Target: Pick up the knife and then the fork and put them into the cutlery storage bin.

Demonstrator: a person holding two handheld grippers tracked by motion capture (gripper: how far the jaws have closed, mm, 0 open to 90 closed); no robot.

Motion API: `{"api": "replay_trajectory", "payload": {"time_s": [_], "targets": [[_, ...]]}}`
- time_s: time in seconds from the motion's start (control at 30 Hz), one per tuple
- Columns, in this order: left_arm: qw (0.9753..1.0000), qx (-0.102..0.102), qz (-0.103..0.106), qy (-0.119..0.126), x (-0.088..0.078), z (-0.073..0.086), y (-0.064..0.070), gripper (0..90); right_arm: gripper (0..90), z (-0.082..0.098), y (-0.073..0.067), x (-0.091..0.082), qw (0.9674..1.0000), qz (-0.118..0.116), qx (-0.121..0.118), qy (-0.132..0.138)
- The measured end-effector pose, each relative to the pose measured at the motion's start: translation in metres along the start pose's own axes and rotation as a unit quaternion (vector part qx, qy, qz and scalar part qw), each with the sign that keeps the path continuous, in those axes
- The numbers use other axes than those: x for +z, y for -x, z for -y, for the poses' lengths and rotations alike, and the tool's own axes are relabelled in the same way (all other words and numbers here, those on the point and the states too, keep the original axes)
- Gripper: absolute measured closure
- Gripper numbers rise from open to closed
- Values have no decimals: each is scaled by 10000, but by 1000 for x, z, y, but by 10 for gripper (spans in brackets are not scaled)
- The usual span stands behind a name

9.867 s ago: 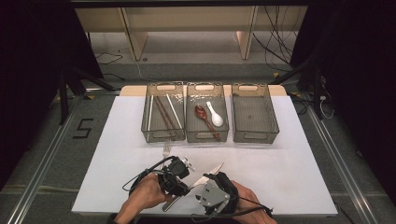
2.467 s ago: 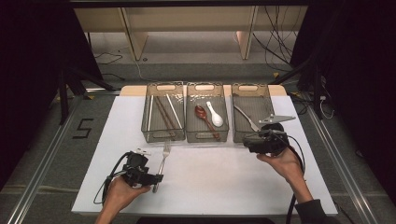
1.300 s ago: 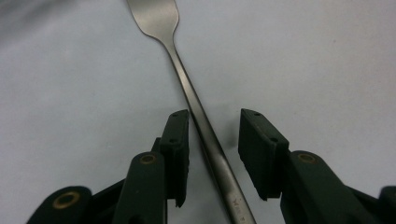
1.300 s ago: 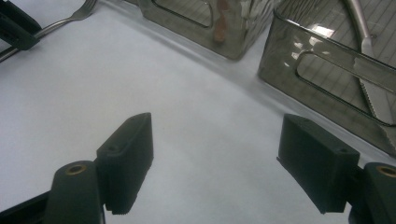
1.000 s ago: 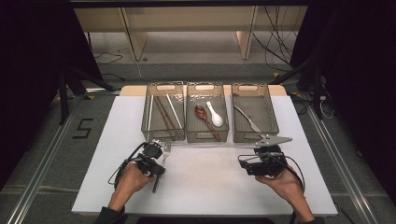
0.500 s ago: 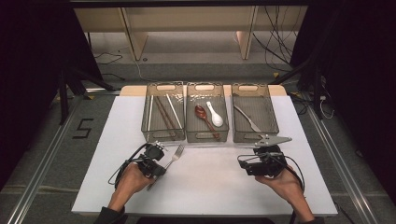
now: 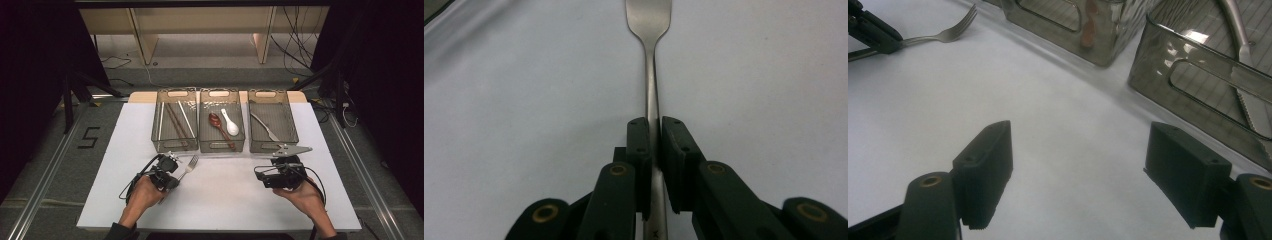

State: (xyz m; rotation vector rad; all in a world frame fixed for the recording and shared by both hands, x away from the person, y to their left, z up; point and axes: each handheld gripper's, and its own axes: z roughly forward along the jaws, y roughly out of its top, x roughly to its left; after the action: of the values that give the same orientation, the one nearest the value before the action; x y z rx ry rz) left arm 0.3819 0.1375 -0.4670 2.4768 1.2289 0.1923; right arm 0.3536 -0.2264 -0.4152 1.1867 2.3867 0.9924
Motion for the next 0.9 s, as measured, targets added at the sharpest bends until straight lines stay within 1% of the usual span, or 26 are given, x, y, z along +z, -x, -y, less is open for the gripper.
{"api": "replay_trajectory", "payload": {"time_s": [0.1, 0.2, 0.23, 0.33, 0.4, 0.43, 0.47, 0.63, 0.73, 0.77, 0.8, 0.9], "targets": [[10000, 44, 40, 76, 0, 1, -1, 829, 280, 0, -1, 0, 10000, -28, -53, 14], [9997, 56, 192, 169, -5, 0, 0, 830, 280, -1, -4, 1, 9999, -65, -86, 19], [9995, 98, 232, 173, -8, -1, 1, 830, 280, -1, -4, 1, 9999, -87, -101, 29], [9991, 93, 355, 202, -14, -2, 3, 830, 280, -1, -7, 1, 9998, -119, -152, 61], [9990, 162, 374, 174, -16, -3, 4, 830, 280, -1, -9, 2, 9996, -170, -186, 85], [9989, 166, 398, 170, -17, -3, 5, 830, 280, -2, -11, 2, 9996, -182, -208, 80], [9987, 216, 443, 144, -18, -3, 5, 831, 280, -2, -12, 2, 9995, -195, -235, 75], [9976, 239, 614, 214, -22, -4, 10, 830, 283, -5, -23, 4, 9987, -307, -380, 161], [9966, 313, 739, 208, -26, -4, 15, 830, 283, -7, -32, 5, 9973, -404, -560, 240], [9961, 380, 774, 201, -27, -5, 17, 830, 283, -7, -36, 5, 9967, -444, -622, 266], [9957, 390, 821, 184, -28, -5, 19, 830, 283, -8, -40, 6, 9959, -484, -704, 294], [9941, 525, 939, 144, -31, -7, 28, 830, 283, -9, -54, 8, 9932, -550, -966, 358]]}}
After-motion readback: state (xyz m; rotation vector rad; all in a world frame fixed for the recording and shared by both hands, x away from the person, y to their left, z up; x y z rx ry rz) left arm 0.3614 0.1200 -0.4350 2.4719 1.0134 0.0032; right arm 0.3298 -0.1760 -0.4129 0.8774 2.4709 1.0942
